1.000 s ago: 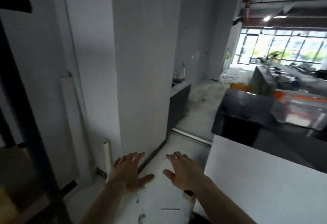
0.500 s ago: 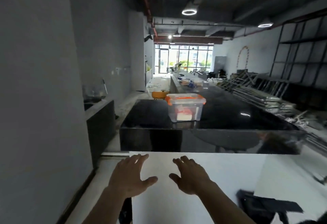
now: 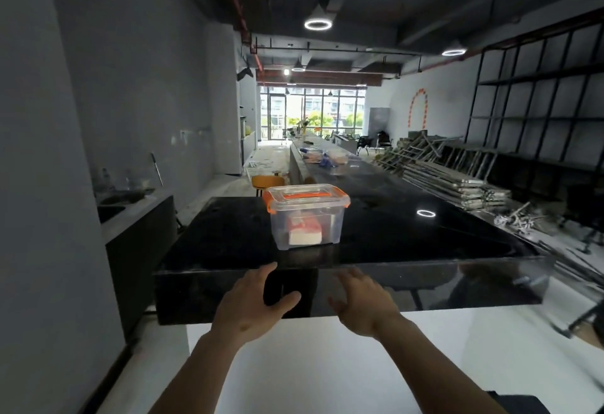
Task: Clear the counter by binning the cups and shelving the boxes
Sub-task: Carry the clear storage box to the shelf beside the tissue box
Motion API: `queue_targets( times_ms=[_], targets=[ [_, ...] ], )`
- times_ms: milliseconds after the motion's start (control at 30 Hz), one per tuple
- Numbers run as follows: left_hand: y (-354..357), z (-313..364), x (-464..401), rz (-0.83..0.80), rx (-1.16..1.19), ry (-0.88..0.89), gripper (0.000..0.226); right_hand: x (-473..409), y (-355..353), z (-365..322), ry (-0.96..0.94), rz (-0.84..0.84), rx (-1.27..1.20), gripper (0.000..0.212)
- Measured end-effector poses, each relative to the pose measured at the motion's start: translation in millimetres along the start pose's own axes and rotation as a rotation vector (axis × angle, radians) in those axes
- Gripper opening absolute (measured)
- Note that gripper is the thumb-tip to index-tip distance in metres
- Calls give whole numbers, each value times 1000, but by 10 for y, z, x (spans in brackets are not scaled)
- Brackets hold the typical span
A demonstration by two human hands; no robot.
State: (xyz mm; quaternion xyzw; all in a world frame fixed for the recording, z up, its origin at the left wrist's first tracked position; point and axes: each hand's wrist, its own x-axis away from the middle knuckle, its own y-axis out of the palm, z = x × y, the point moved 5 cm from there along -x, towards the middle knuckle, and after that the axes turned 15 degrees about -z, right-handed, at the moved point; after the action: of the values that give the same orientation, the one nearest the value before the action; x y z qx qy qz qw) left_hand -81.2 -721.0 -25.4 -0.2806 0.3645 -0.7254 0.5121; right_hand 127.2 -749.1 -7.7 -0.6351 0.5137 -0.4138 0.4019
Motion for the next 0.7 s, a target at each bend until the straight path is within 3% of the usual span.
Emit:
queue_targets(
  times_ms=[167, 300, 400, 467, 700],
  targets=[
    [-348, -201, -681, 84, 552, 13, 92, -775, -309, -12, -5, 157, -518, 45],
    [-604, -315, -1201, 147, 879, -46, 83, -1292, -561, 163, 176, 323, -758, 60],
    [-651, -343, -1497, 146, 1022, -57, 97, -1575, -614, 387, 330, 365, -911, 67],
    [-646, -327, -1635, 140, 1093, -71, 93, -1732, -610, 504, 366, 357, -1060, 74],
    [-671, -291, -2011, 203, 1226, -97, 84, -2253, -740, 753, 292, 330, -1219, 101]
  ],
)
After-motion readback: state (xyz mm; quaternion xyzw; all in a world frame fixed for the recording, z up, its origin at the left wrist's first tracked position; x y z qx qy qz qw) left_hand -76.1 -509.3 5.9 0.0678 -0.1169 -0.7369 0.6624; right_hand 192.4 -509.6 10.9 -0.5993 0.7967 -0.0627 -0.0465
